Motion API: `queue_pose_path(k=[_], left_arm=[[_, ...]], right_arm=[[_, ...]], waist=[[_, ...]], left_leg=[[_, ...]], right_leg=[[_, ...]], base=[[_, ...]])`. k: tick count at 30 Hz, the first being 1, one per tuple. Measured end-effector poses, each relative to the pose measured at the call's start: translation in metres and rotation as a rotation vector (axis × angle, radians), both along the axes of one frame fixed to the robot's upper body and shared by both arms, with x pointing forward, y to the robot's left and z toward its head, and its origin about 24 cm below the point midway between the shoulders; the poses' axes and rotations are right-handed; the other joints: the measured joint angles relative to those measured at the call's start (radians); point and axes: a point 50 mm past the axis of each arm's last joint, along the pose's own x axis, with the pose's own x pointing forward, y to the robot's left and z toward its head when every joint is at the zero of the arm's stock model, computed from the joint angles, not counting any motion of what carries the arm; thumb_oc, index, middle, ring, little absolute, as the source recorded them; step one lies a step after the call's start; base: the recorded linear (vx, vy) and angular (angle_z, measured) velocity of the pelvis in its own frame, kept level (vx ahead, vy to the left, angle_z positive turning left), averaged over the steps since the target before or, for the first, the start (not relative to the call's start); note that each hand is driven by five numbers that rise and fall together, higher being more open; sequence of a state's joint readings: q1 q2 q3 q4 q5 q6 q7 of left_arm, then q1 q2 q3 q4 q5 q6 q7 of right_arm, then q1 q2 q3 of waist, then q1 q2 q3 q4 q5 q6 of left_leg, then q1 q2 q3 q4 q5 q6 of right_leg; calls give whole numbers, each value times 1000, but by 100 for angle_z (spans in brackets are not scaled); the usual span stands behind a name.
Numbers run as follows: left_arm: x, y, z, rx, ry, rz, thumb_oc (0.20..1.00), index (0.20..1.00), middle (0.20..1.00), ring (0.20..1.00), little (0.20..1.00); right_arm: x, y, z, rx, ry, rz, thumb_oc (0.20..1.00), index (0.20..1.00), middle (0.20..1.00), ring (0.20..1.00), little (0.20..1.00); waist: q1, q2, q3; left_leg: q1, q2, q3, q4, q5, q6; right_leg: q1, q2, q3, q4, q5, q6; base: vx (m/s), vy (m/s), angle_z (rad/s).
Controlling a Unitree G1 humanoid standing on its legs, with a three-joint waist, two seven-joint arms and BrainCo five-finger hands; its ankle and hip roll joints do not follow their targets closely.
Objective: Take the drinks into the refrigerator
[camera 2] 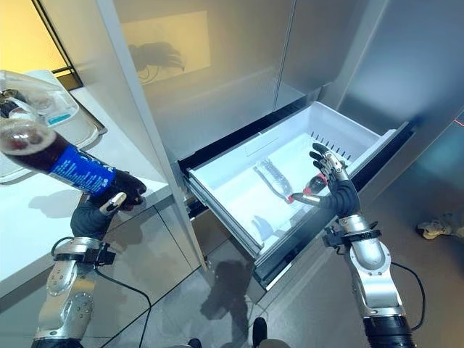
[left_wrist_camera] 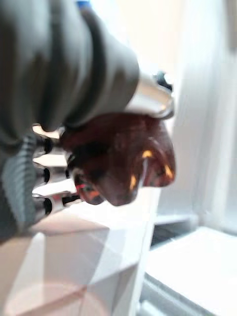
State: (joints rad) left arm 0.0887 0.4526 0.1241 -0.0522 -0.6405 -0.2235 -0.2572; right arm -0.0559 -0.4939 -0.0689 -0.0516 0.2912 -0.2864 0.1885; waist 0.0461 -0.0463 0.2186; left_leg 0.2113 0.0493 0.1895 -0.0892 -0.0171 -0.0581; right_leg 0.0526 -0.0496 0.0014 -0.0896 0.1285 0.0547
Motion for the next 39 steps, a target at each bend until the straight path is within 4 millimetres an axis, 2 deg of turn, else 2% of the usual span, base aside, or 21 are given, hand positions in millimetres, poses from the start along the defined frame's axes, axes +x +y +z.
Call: queue_pose_path(k=[8, 10, 15, 19, 26, 29, 32, 39], left_arm=[[1, -16, -5, 151, 90, -219, 200, 200, 200, 200, 200], [1, -21, -8, 194, 123, -283, 200, 200, 200, 200, 200], [-3, -32, -8, 281, 165, -425, 200, 200, 200, 200, 200], [-4, -30, -4, 356, 182, -483, 200, 200, 200, 200, 200], [-5, -34, -6, 396, 203, -528, 200, 200, 200, 200, 200], [-6, -38, -8, 417, 209, -553, 200, 200, 200, 200, 200], [-5, -42, -11, 467, 213, -567, 200, 200, 200, 200, 200], [-5, -46, -13, 510, 213, -576, 200, 200, 200, 200, 200]], right_arm=[[8, -7, 6, -31, 106, 159, 1000, 1000, 1000, 1000, 1000], [13, -5, 15, -81, 116, 210, 1000, 1000, 1000, 1000, 1000], [24, 9, 26, -65, 118, 320, 1000, 1000, 1000, 1000, 1000], [31, 28, 31, -95, 136, 436, 1000, 1000, 1000, 1000, 1000], [30, 56, 23, -76, 186, 583, 1000, 1000, 1000, 1000, 1000], [31, 85, 26, -64, 176, 695, 1000, 1000, 1000, 1000, 1000], [29, 104, 23, -26, 174, 761, 1000, 1000, 1000, 1000, 1000], [21, 137, 11, 15, 232, 892, 1000, 1000, 1000, 1000, 1000]], waist=[[1, -4, 0], [-2, -4, 1], [0, -9, 1], [-1, -10, 0], [23, -10, 0], [24, -10, 0], [26, -10, 0], [28, -9, 0]], left_leg=[[5, 0, -3, 0, 0, 0], [6, -2, -3, 0, 0, 0], [7, -3, -2, 0, 1, 0], [13, -3, 0, 0, 0, -1], [16, -4, 1, 0, 0, -1], [18, -4, 3, 0, 0, -1], [19, -4, 3, 1, 0, -1], [19, -3, 3, 1, 0, -1]], right_leg=[[8, -1, -4, 0, 0, 0], [8, -1, -4, 0, 0, 0], [9, 2, -3, 0, 0, 0], [14, 3, -2, 0, 0, 0], [15, 3, 0, 0, 0, 0], [16, 3, 1, 0, 1, 0], [17, 3, 1, 0, 1, 0], [17, 2, 1, 0, 1, 0]], base=[[0, 0, 0], [0, 0, 0], [0, 0, 0], [0, 0, 0], [0, 0, 0], [0, 0, 0], [0, 0, 0], [0, 0, 0]])
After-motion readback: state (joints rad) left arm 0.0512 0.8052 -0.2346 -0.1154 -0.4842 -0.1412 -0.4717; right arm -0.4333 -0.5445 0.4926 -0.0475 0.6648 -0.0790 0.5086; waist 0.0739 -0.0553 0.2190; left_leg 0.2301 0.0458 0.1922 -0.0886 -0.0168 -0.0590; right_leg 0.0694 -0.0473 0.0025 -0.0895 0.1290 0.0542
